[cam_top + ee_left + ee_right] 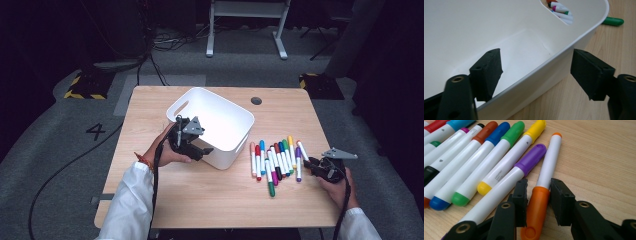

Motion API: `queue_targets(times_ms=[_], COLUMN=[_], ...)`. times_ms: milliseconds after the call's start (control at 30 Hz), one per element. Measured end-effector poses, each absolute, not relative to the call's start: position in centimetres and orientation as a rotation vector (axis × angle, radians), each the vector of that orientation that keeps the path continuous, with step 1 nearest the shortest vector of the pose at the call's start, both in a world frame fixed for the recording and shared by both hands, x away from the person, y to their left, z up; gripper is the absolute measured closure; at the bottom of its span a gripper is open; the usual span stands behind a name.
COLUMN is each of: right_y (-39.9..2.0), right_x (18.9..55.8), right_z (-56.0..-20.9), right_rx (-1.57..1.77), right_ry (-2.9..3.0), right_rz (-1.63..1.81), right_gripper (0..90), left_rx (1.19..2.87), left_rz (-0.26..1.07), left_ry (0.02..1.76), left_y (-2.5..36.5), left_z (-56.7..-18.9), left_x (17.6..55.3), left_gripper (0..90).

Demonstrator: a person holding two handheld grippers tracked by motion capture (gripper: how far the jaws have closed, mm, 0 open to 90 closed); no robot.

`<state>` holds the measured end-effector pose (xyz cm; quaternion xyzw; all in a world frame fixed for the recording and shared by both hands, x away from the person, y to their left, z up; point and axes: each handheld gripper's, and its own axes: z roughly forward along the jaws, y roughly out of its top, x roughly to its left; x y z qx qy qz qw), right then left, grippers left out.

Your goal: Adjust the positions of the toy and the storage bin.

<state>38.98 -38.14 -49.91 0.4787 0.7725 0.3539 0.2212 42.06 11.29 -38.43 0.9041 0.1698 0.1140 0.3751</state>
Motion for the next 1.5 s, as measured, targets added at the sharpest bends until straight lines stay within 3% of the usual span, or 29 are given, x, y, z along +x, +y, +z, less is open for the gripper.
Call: queue_targets(times_ms=[300,667,1500], right_y=[-38.2,-38.3,-38.4], right_x=[38.9,38.9,38.7], right_z=[-49.9,-50.0,-50.0], right_rx=[1.322,1.321,1.314], right_ry=[2.131,2.135,2.137], right_rz=[0.989,0.987,0.997], right_gripper=[67.1,67.5,67.5], left_rx=[2.408,2.397,2.416], left_rz=[0.220,0.170,0.220], left_ry=[0.293,0.219,0.260], left_y=[10.0,8.8,5.8], left_z=[-38.1,-38.0,-37.9], left_x=[42.0,40.7,36.4], left_gripper=[50.9,70.1,74.2])
